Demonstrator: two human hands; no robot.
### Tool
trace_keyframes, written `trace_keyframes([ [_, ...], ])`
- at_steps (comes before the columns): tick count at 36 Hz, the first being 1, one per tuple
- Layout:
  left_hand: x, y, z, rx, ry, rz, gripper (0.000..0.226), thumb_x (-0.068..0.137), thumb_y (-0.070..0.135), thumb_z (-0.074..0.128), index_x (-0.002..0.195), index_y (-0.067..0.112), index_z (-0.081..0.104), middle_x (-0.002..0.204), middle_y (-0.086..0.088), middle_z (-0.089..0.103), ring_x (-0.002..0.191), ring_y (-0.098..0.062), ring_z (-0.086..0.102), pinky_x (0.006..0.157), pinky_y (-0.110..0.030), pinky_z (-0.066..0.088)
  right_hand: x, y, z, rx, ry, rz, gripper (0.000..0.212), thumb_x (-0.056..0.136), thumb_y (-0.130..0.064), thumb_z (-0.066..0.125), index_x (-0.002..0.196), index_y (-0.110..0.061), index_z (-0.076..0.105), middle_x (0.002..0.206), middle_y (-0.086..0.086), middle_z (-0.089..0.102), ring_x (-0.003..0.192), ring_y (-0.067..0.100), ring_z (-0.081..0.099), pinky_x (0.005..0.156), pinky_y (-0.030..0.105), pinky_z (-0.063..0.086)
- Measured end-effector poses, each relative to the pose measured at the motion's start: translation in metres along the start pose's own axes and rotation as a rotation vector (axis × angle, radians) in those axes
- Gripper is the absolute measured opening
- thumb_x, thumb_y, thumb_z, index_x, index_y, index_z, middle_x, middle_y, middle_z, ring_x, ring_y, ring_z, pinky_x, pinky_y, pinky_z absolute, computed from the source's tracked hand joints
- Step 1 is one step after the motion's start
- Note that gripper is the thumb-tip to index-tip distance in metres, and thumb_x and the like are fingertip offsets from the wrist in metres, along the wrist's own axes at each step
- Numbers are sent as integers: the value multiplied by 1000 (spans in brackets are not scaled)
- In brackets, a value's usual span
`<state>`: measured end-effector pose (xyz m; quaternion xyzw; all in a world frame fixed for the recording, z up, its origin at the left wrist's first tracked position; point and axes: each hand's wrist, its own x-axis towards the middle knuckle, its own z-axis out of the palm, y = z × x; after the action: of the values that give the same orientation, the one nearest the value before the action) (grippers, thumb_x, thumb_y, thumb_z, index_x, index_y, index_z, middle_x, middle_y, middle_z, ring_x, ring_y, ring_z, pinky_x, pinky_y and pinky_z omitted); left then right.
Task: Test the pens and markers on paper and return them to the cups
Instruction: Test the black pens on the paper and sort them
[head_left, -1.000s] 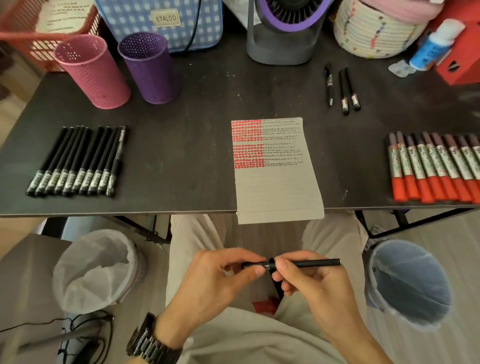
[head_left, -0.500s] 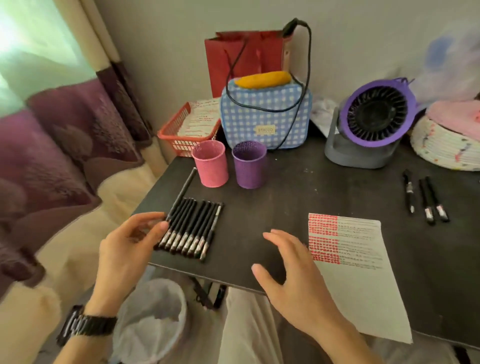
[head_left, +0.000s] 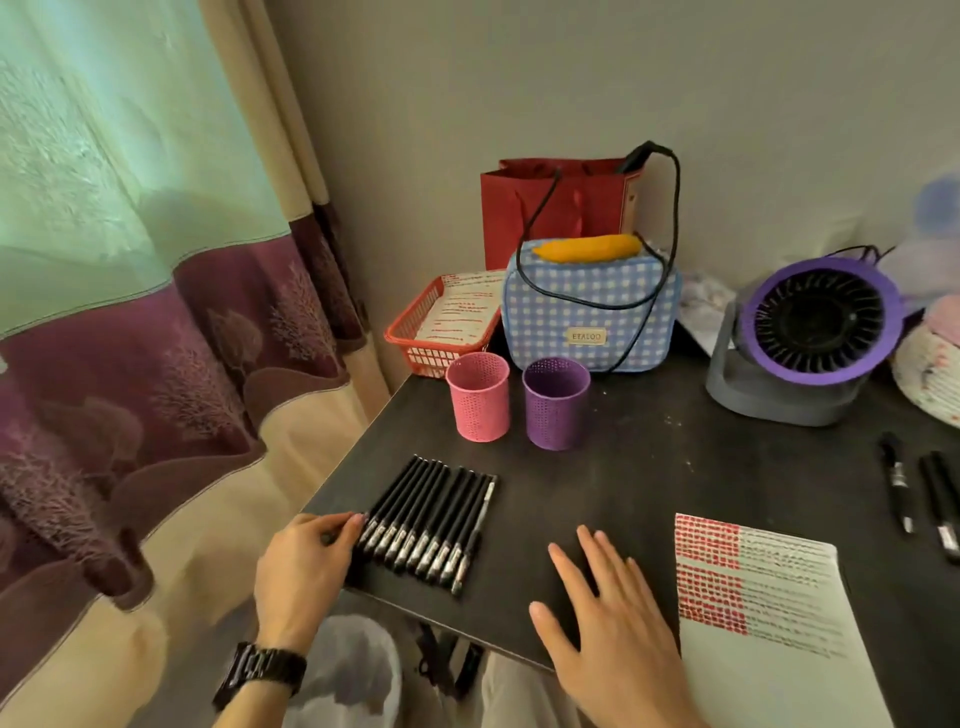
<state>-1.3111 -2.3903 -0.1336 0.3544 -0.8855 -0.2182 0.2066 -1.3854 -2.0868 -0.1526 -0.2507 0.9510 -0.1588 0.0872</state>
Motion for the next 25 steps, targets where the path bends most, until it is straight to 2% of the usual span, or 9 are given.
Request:
trace_keyframes([
  [3,-1,2,-2,53,-9,25,24,94,53,61,100,38,79,96,13,67,86,-13,63,74,-36,55,-1,0,0,-1,9,-1,75,94,-75,15,161,-43,0,169,-9,-17,145,4,-26,121,32,-11],
  [8,-4,5,-4,120,-6,40,27,94,58,57,102,41,77,95,16,64,85,-9,59,70,-31,51,1,0,1,-4,-13,-4,76,94,-76,15,160,-42,-1,169,-9,-18,147,6,-24,121,32,-12],
  [12,-4,11,-7,205,-53,43,31,97,56,51,112,39,72,106,9,63,91,-13,59,72,-31,53,3,-1,0,-3,-36,0,78,93,-77,15,160,-42,-2,169,-9,-18,150,9,-22,120,34,-12],
  [15,-5,21,-8,244,-79,54,33,98,54,48,117,37,68,114,5,62,101,-19,61,81,-37,55,2,-3,-1,-1,-48,-4,79,93,-77,13,160,-41,-4,169,-9,-19,153,11,-21,122,35,-12],
  [18,-11,40,-4,254,-78,157,34,98,53,50,122,35,66,119,3,61,107,-21,58,81,-37,54,1,-1,-6,50,-75,-35,75,96,-73,20,161,-41,0,169,-11,-17,153,10,-20,121,34,-12],
  [20,-16,58,2,247,-109,239,34,98,53,51,125,37,63,124,5,60,110,-19,56,80,-35,54,-1,3,-15,158,-80,-70,67,100,-65,31,160,-42,14,170,-15,-5,154,5,-12,120,29,-9],
  [23,-24,90,15,211,-177,353,34,97,54,52,126,42,63,129,11,58,116,-15,55,87,-33,54,-11,17,-38,390,-26,-52,57,99,-57,45,154,-46,32,162,-30,21,151,-8,12,119,18,10],
  [25,-32,113,27,154,-205,460,32,95,54,54,123,42,65,125,15,59,117,-13,55,90,-33,52,-19,34,-56,436,44,10,53,98,-59,47,149,-50,38,154,-34,32,146,-8,25,116,16,21],
])
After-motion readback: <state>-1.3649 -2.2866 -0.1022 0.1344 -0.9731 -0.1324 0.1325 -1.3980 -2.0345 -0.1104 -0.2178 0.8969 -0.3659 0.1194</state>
